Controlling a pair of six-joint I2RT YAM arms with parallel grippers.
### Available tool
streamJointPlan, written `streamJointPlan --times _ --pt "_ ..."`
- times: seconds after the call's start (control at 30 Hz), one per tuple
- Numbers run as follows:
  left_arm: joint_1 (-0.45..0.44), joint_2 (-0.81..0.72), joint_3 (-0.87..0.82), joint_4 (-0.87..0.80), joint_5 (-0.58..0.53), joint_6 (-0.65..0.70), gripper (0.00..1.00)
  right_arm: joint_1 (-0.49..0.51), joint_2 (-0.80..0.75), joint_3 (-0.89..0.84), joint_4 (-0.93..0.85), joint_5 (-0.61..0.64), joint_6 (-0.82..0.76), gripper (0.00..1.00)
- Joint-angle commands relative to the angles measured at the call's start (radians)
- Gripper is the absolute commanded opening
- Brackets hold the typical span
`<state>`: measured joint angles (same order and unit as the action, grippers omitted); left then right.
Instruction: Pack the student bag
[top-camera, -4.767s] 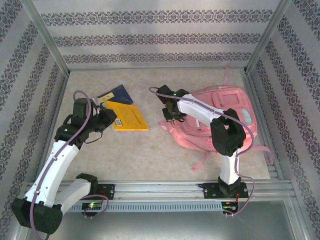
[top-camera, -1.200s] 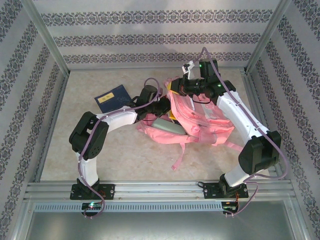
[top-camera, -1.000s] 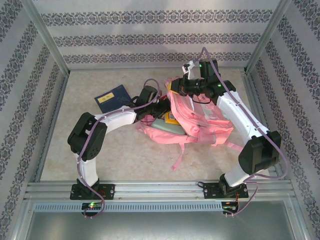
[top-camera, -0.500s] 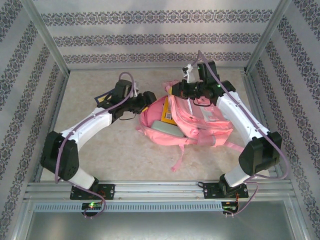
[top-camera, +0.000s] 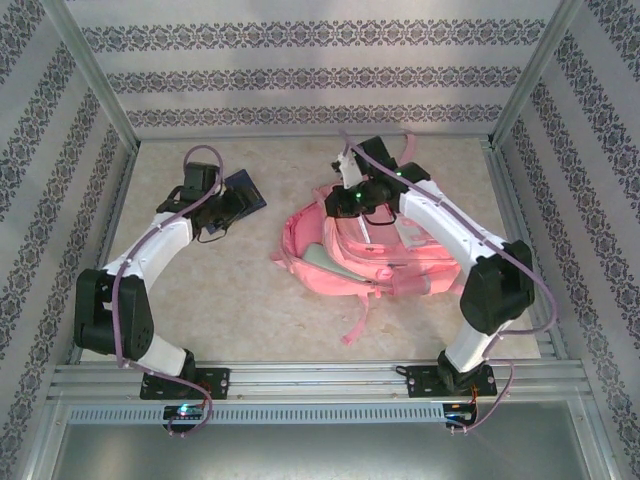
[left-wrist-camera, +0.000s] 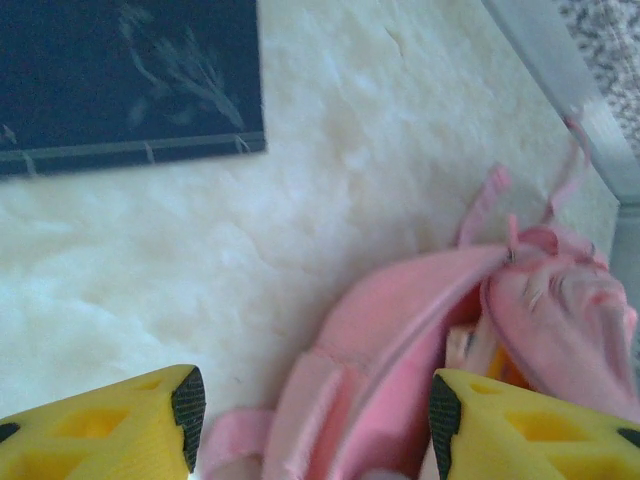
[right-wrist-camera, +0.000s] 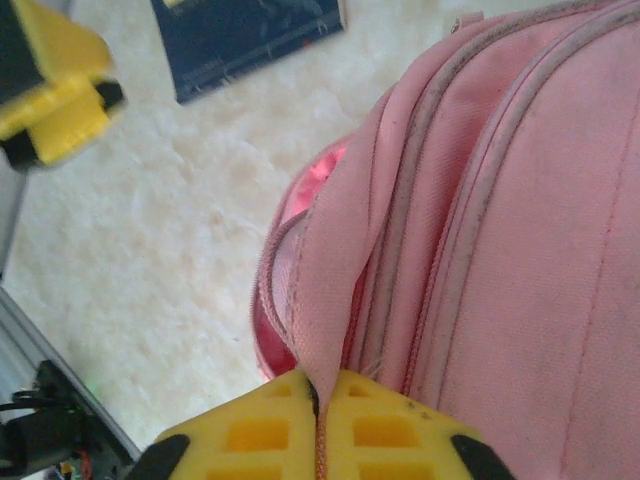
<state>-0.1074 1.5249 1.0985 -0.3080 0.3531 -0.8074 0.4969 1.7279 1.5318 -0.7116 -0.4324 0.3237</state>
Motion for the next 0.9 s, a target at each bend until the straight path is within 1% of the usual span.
streamJointPlan --times 0.0,0.03,0.1,0.17,0.27,0.37,0.43,0.53,0.63,0.67,0.77,0.87 --pt "0.057 0.077 0.051 -0.015 -0.053 0.045 0.60 0.017 0.025 0.041 -0.076 0.114 -0.026 0.30" --pt "0.067 0.105 0.066 -0.005 -0.051 0.051 0.59 0.020 0.025 0.052 -0.079 0.119 -0.023 0.36" --pt "0.078 0.162 0.110 0.004 -0.044 0.072 0.57 0.020 0.019 0.073 -0.083 0.131 -0.019 0.44" --pt "0.083 0.221 0.168 -0.002 -0.056 0.096 0.54 0.020 0.005 0.093 -0.090 0.149 -0.015 0.47" --pt "0.093 0.307 0.249 -0.005 -0.085 0.117 0.52 0.023 -0.029 0.102 -0.097 0.188 0.001 0.49" --pt "0.110 0.391 0.319 -0.012 -0.107 0.126 0.51 0.035 -0.062 0.099 -0.106 0.202 0.006 0.45" --pt "0.122 0.443 0.367 -0.037 -0.147 0.138 0.51 0.048 -0.077 0.092 -0.118 0.200 0.008 0.42" --pt "0.136 0.503 0.432 -0.087 -0.215 0.143 0.56 0.072 -0.101 0.066 -0.127 0.186 0.010 0.39" --pt "0.143 0.576 0.505 -0.154 -0.254 0.141 0.58 0.086 -0.115 0.048 -0.136 0.163 0.016 0.37" --pt "0.144 0.600 0.531 -0.186 -0.258 0.127 0.57 0.086 -0.120 0.044 -0.137 0.151 0.021 0.37" --pt "0.143 0.664 0.602 -0.282 -0.224 0.080 0.56 0.087 -0.132 0.034 -0.136 0.134 0.025 0.35" --pt "0.141 0.664 0.562 -0.284 -0.185 0.027 0.55 0.088 -0.134 0.031 -0.128 0.114 0.024 0.33"
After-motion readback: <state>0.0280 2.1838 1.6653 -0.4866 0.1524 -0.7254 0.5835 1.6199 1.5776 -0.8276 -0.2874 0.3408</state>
